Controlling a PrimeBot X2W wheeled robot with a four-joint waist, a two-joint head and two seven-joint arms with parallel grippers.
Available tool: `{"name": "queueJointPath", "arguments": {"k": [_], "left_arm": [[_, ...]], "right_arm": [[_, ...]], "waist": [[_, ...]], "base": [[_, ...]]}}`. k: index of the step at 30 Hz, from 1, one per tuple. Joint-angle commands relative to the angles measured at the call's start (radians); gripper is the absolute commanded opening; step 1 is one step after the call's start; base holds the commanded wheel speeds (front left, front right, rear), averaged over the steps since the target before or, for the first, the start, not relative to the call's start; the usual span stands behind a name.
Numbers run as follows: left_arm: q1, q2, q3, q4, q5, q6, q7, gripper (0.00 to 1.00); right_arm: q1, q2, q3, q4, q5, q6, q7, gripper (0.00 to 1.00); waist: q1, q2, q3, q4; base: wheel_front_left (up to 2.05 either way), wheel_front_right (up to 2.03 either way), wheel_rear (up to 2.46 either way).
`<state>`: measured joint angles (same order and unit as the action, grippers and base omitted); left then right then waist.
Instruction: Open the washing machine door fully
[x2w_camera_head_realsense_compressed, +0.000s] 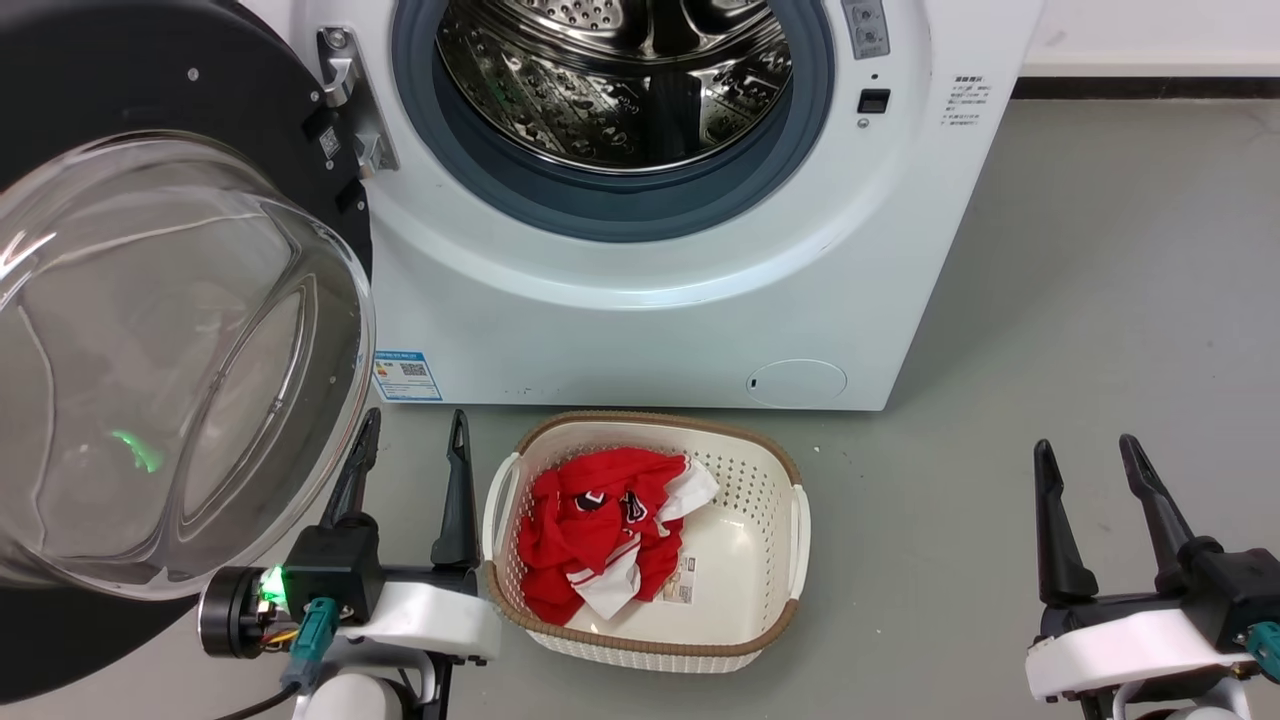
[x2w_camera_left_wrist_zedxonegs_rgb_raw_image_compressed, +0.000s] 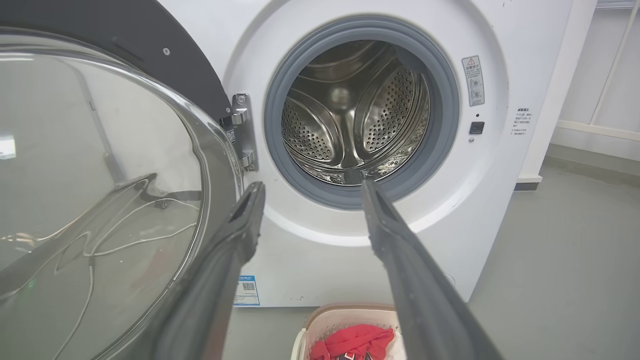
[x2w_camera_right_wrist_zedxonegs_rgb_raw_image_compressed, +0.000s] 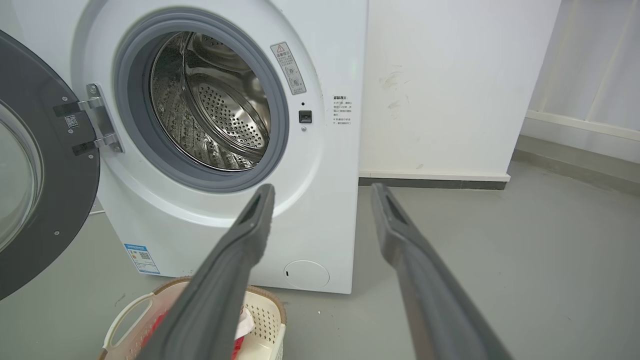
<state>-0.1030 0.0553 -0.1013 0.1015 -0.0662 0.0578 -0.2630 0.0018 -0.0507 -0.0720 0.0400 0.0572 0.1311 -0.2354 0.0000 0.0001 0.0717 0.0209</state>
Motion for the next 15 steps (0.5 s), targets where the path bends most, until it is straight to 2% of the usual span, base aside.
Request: {"name": "queueJointPath", "arguments": {"k": [1,15], "left_arm": [[0.016,-0.001,0.002,0.001,-0.004,0.005,-0.002,1.0],[0.024,-0.004,-0.001,0.008,-0.004,0.014,-0.002,1.0]], "right_arm": [[0.013,0.001,-0.001,-0.003,-0.002,-0.001,0.002,1.0],[0.022,0.001,0.007,0.0,0.009,-0.001,0.003,1.0]], "waist": [[0.0,-0.0001,-0.005,0.0],[0.0,-0.0001,-0.015,-0.001]], "base": [[0.0,0.0,0.0],[0.0,0.0,0.0]]}}
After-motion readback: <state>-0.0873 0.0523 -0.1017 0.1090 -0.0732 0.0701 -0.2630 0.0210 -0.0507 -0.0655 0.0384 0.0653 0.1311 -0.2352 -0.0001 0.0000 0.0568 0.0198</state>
